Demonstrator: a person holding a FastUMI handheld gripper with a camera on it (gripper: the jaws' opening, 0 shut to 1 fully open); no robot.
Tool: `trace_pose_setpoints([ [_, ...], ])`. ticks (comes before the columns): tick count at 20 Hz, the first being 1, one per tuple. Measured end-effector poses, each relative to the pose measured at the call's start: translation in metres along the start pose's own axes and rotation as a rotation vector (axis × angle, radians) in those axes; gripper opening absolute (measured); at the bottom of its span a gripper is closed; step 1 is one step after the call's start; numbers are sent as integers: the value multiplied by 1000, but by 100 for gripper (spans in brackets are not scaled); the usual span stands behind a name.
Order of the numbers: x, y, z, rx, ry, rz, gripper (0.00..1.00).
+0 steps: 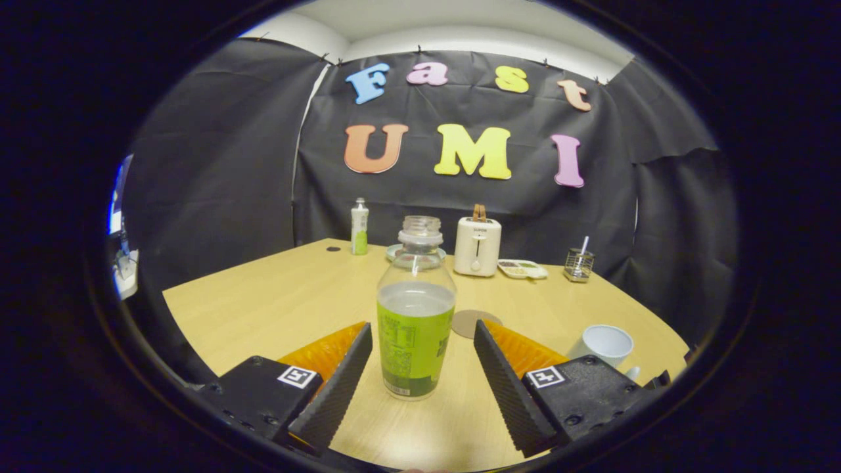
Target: Take the bottle from table, then pour the juice into the cup, finally place the bottle on the coaster
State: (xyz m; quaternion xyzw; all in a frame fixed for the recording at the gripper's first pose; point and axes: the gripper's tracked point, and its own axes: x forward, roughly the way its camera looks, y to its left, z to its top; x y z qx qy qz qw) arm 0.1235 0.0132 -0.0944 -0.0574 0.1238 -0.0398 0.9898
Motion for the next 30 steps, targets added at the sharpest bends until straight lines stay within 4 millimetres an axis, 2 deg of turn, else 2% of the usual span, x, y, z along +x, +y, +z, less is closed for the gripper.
trace_pose_setpoints([
  [7,19,1,-3,29,34,10,99],
  [11,23,5,-6,25,55,19,87],
  [16,20,5,-5,46,72,15,82],
  [22,6,5,22,193,41,41,79],
  [26,-6,-5,38,264,56,9,79],
  [30,-11,-3,61,467,50,56,79],
])
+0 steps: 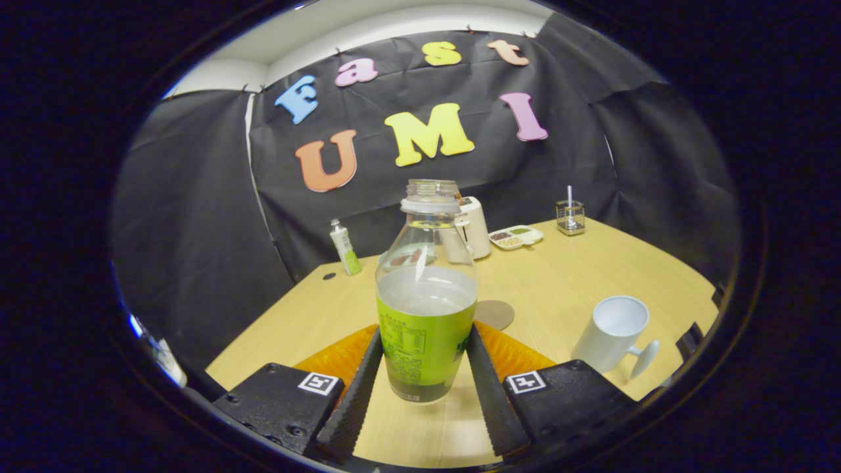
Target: Take the bottle from table, then pour the juice into the cup, finally place the bottle on the coaster
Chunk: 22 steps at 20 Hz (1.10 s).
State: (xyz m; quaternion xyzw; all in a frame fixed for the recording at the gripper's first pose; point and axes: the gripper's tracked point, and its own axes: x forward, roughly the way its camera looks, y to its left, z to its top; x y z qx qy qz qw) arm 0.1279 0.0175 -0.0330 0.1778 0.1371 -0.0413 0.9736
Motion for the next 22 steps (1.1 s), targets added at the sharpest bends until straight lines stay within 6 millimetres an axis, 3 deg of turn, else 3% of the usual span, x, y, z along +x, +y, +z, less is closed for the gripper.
trace_pose_setpoints([
  [14,6,-8,22,798,-89,273,77],
  [20,-1,-17,34,1016,-162,366,77],
  [22,6,-18,42,1062,-176,376,76],
])
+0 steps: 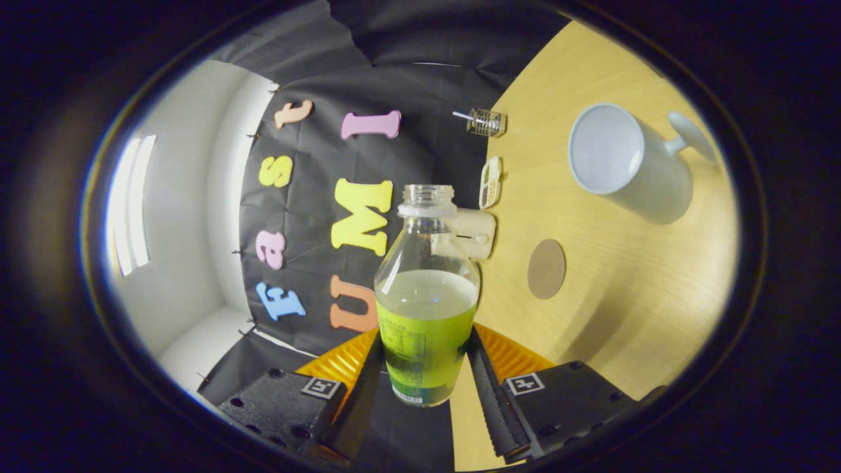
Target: Take the bottle from table, then pour the juice into the cup, finally place the bottle on the coaster
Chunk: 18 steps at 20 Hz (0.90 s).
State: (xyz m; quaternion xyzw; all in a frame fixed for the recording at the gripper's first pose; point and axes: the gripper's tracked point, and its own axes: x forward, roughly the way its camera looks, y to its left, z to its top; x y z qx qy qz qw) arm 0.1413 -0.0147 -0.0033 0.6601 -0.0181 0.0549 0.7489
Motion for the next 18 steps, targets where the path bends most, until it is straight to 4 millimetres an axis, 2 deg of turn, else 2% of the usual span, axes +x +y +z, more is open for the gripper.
trace_pose_setpoints([
  [3,8,3,5,71,-20,30,76],
  [12,9,2,15,225,-71,83,76],
  [18,11,-5,21,298,-102,95,76],
])
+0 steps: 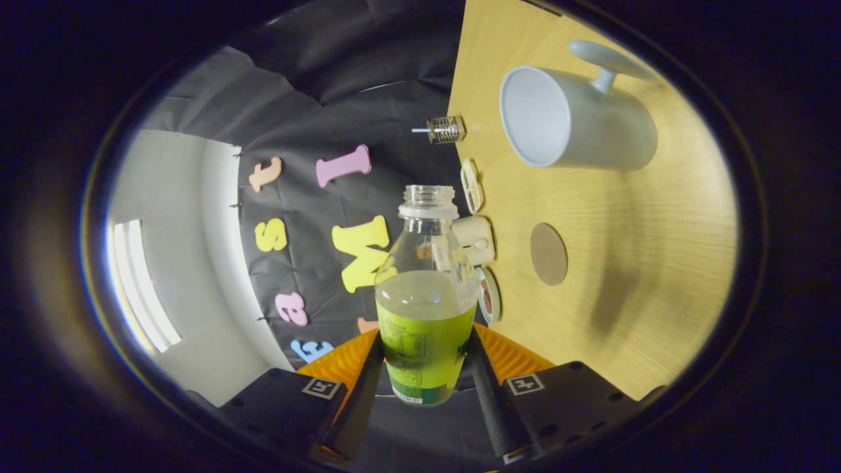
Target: Take the bottle from table, then pour the juice into the cup, finally place the bottle on the coaster
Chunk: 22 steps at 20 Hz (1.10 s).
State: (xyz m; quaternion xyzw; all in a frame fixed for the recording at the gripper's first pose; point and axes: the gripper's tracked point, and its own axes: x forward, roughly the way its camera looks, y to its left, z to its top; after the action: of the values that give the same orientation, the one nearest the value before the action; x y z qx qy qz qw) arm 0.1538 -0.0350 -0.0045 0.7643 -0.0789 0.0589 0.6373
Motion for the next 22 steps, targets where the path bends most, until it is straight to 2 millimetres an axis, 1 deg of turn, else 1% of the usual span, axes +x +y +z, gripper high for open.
trace_pose_setpoints([
  [4,5,-3,3,37,-13,7,76],
  [9,4,-4,11,55,-24,5,76],
  [14,3,2,14,88,-33,17,76],
  [22,4,9,14,111,-32,28,76],
])
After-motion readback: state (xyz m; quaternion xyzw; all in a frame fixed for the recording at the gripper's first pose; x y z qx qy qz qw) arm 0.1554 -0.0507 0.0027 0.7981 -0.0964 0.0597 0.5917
